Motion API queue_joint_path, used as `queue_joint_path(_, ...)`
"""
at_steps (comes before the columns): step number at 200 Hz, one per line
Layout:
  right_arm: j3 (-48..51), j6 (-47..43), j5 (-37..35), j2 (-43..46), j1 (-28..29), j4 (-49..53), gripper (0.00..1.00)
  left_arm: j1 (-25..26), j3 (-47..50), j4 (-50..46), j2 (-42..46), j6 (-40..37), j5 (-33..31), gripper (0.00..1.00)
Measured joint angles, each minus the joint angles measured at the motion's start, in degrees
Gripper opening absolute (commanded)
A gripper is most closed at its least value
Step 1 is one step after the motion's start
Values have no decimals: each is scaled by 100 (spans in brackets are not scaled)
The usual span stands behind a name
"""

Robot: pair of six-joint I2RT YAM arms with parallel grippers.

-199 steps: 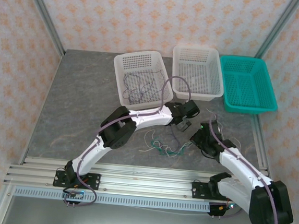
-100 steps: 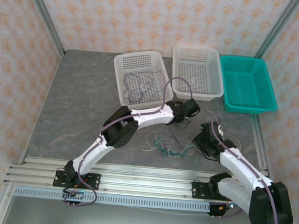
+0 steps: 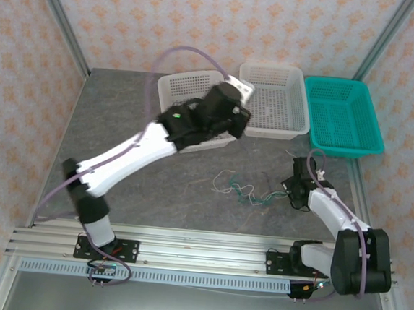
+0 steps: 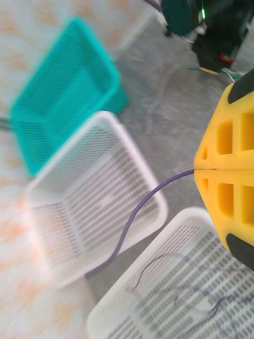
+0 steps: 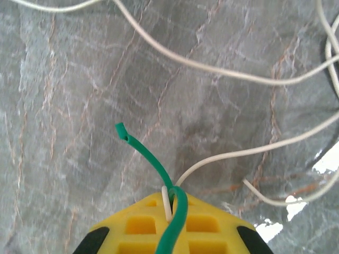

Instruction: Untangle the cables

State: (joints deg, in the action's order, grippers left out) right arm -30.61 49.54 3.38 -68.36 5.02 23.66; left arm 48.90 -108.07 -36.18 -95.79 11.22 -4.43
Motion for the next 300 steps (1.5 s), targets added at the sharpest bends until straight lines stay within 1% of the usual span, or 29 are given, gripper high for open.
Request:
queue_joint_path(20,-179,2,-4,-280,-188,-31,0,-269,487,13,807,227,-133,0)
queue_joint_path(38,-284,26,-52,-402,-304,-24,0,-570,1029,-79,1338,415,-232,0)
queue_joint_path(69,-424,70,-116,-535,-470,-28,0,-1338,1707,-487,2194,717,-354,0)
queue_joint_path(107,-542,151,-227,-699,-586,-11,0,-2398,1731,-925,3318,872,-380,0)
queue_joint_path(132,-599,223,-284,-826,-621,-9,0,-2909,1351,-1331,3665,887,-470,0)
queue_joint_path(145,-629,267,-315,-920,-647,-9,0,-3016,1174,-1545,3735,881,-660,0)
queue_joint_path(178,-769,389,-380,-1191,-750,2,0,-3071,953,-2072,3853,776,-1661,0)
queue_joint_path(191,-855,417,-389,-1257,-769,4,0,-3071,938,-2162,3897,719,-1928,0)
queue_joint_path(205,-907,433,-356,-1285,-769,-37,0,-3071,938,-2170,3945,667,-1941,0)
queue_joint_path(236,-916,413,-101,-1281,-769,-90,0,-3093,944,-2041,3967,647,-1296,0)
queue_joint_path(241,-916,396,-44,-1279,-769,-98,4,-3093,944,-2006,3952,649,-1220,0)
queue_joint_path(250,-914,341,94,-1257,-769,-127,16,-3093,938,-1941,3912,649,-1126,0)
queue_joint_path(266,-894,225,387,-1117,-769,-234,48,-3093,841,-1917,3779,625,-1097,0)
queue_joint_path(271,-890,179,522,-1043,-769,-267,56,-3093,787,-1899,3727,614,-1099,0)
queue_joint_path(280,-887,120,743,-894,-769,-308,65,-3093,671,-1862,3633,553,-1106,0)
queue_joint_path(300,-887,-39,1132,-433,-739,-297,78,-3093,374,-1775,3366,389,-1185,0)
